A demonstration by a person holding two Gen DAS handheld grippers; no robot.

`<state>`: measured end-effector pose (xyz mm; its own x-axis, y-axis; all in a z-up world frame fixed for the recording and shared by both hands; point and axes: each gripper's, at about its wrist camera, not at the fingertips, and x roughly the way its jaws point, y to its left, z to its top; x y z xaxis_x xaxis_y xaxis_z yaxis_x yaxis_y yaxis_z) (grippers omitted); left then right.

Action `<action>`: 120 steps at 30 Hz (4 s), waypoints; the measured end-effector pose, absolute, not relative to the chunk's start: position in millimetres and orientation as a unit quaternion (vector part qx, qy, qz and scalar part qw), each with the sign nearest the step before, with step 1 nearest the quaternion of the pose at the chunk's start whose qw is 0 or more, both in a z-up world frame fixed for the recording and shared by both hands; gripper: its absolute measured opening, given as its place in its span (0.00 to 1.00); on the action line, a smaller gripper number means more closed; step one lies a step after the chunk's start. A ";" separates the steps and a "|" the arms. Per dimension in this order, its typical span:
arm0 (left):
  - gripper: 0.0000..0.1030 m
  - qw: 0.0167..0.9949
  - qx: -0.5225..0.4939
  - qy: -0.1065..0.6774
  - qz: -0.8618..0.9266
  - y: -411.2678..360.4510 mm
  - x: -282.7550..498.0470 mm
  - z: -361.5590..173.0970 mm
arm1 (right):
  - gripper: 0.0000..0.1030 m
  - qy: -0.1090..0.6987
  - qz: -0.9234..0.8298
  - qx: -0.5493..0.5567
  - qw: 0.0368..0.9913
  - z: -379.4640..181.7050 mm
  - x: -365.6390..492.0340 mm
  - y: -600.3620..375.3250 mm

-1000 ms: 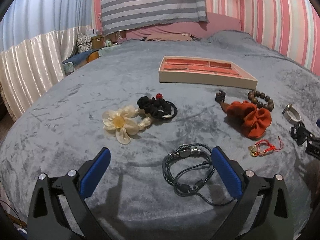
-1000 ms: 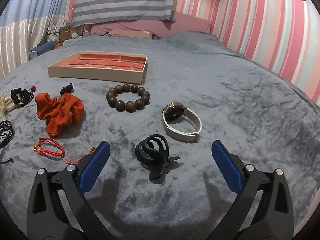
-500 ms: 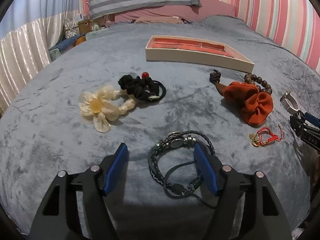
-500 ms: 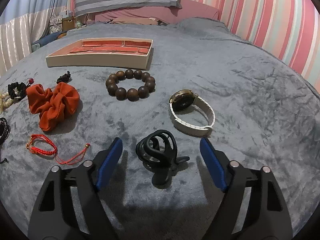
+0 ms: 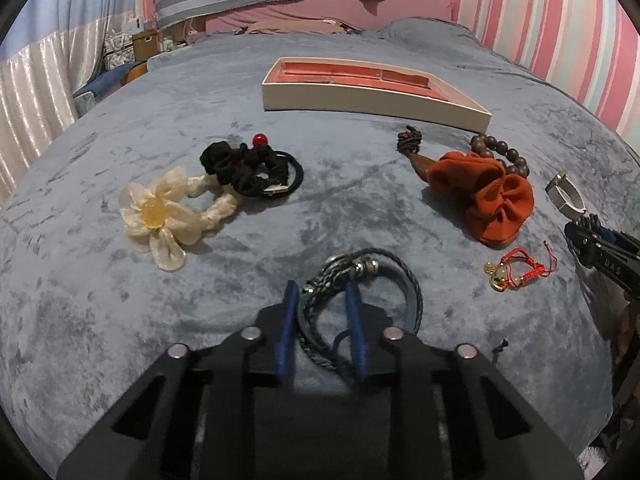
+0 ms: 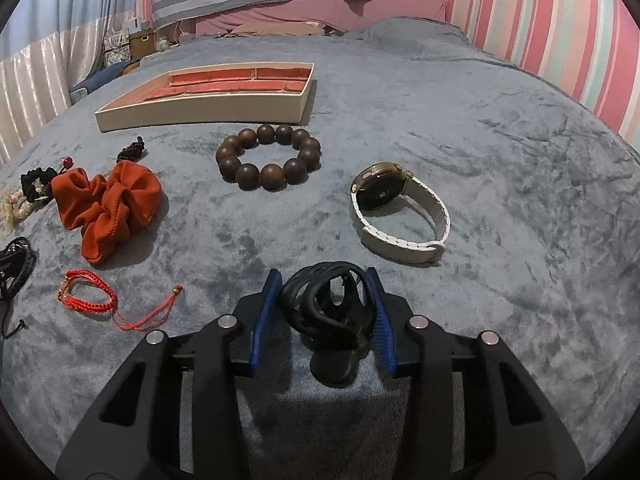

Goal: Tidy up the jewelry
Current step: 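Carry both held items into the brick-pattern tray and open both tools, then withdraw both tools from the tray back toward the remaining jewelry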

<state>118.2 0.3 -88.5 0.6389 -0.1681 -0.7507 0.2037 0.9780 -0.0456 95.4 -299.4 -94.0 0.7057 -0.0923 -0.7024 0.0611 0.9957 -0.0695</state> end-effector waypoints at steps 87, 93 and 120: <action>0.92 0.934 0.035 0.348 -0.070 -38.1 414.0 76.8 | 0.96 0.383 -0.032 0.013 0.923 47.5 361.0 -341.9; 0.92 0.943 0.020 0.323 -0.076 -8.8 354.4 94.3 | 0.96 0.350 -0.035 0.002 0.936 59.5 301.4 -327.6; 0.93 0.936 0.006 0.349 -0.045 65.0 206.1 32.2 | 0.96 0.318 -0.059 -0.022 0.946 12.1 162.7 -280.4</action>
<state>206.1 65.0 32.2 0.7527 -0.0800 -0.6535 0.0881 0.9959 -0.0205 162.7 -280.4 12.1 0.7914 -0.1261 -0.5982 0.0978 0.9920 -0.0796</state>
